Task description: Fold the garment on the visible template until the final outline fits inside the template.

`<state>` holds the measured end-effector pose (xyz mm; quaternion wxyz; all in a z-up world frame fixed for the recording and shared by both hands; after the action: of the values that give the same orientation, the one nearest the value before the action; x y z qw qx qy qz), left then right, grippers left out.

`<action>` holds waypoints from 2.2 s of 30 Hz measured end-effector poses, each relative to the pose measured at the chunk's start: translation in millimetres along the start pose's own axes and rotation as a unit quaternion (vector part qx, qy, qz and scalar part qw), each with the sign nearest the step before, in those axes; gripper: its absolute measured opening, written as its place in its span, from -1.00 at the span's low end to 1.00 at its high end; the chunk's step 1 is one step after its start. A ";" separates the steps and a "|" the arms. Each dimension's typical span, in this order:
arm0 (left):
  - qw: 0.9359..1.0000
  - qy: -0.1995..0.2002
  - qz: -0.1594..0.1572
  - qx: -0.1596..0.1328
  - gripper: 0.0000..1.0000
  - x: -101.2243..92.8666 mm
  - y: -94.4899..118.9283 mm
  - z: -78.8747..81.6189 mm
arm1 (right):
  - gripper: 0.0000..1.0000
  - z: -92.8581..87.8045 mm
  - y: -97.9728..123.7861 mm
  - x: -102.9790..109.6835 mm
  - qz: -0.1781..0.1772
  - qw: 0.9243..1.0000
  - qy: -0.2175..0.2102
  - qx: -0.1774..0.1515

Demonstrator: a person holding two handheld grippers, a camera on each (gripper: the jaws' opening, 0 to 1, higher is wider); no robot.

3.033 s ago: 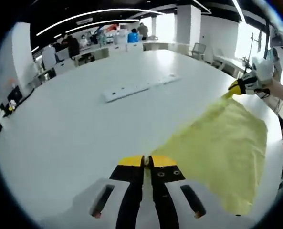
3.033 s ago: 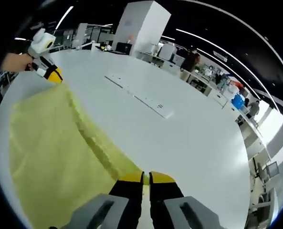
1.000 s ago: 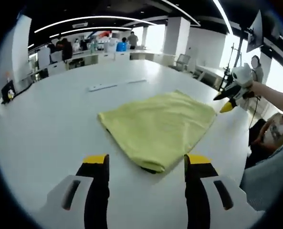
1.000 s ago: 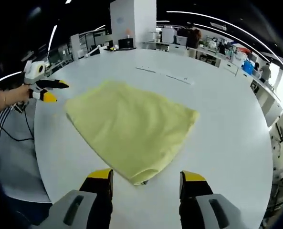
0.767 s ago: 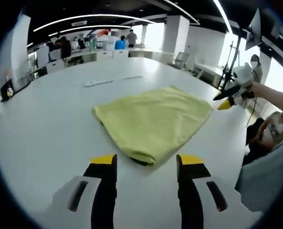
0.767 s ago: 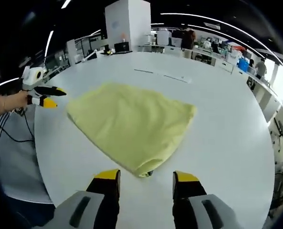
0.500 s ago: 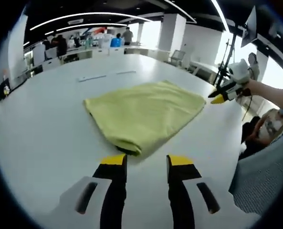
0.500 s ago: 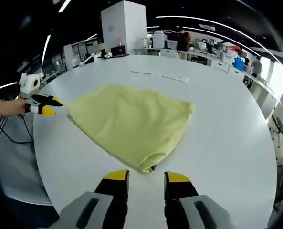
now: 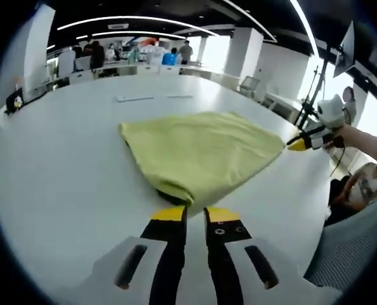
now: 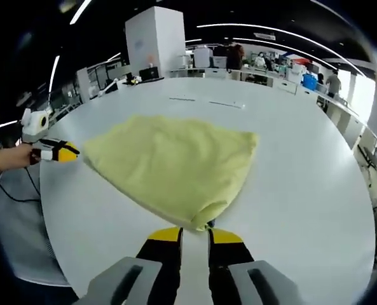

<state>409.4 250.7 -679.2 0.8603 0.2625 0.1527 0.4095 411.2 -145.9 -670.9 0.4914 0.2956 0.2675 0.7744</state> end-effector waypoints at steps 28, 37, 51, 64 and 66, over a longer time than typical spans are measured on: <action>0.999 0.035 0.011 -0.009 -1.00 2.0 -14.0 -0.5 | -1.00 -1.6 -8.4 -0.3 -0.014 0.999 -0.043 -0.017; 0.999 0.036 0.009 -0.017 -1.00 4.3 -10.7 -0.2 | -1.00 -2.3 -7.5 -0.7 -0.013 0.999 -0.038 -0.013; 0.999 0.043 0.017 -0.016 -1.00 9.7 -2.3 -5.2 | -1.00 -2.1 -2.2 -6.6 -0.026 1.000 -0.001 -0.004; 0.999 0.041 0.029 -0.005 -1.00 18.8 7.3 -11.2 | -1.00 -1.8 3.7 -16.9 -0.045 0.999 0.002 -0.002; 0.999 0.039 0.028 -0.004 -1.00 19.0 7.2 -11.2 | -1.00 -1.7 4.0 -17.2 -0.046 0.999 0.002 -0.002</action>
<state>411.3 273.1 -685.2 0.8429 0.2472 0.1771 0.4439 413.5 -163.4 -672.6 0.5264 0.2807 0.2798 0.7522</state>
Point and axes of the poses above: the point that each gripper's makers call its tool centre point, and the gripper's own axes: y roughly backward along the fingers, x roughly to its left, z roughly out of its top, the point moved 10 cm from there along y, roughly backward along the fingers, and after that the axes turned 10 degrees about -y, right-handed, at the moved point
